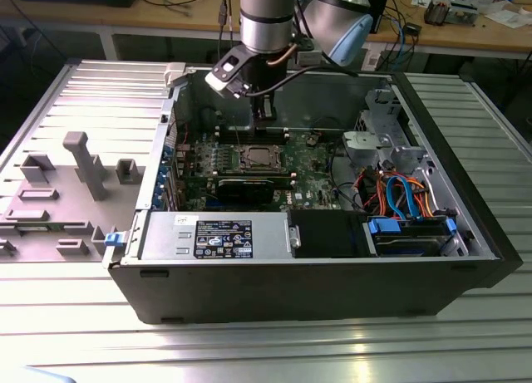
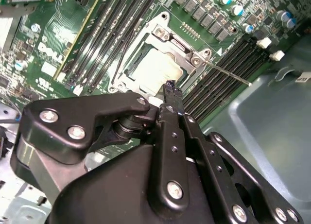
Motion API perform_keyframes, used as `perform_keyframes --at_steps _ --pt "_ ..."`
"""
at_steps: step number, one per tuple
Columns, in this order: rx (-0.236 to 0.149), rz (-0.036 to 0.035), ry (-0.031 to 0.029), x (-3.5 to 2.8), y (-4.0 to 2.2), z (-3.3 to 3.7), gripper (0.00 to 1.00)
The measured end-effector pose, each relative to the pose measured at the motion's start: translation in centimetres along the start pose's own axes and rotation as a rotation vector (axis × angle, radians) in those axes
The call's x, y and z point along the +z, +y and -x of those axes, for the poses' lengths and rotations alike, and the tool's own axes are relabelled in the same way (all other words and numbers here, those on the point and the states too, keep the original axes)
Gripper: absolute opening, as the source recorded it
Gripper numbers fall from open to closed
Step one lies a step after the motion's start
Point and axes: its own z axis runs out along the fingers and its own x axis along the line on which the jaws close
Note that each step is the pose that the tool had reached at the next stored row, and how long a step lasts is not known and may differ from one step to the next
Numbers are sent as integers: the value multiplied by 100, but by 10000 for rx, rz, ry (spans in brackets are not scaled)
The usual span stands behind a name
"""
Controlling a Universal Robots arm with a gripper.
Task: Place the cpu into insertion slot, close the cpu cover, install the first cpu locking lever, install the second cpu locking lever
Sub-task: 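Install the first cpu locking lever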
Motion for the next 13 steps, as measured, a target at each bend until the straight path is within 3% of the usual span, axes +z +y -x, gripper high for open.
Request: perform_keyframes --at_steps 3,6,10,13 --pt "-352 5 3 -42 0 1 11" --pt "-1105 15 7 -34 0 1 11" --pt "-1681 22 11 -22 0 1 11" --pt "-2452 34 17 -16 0 0 11"
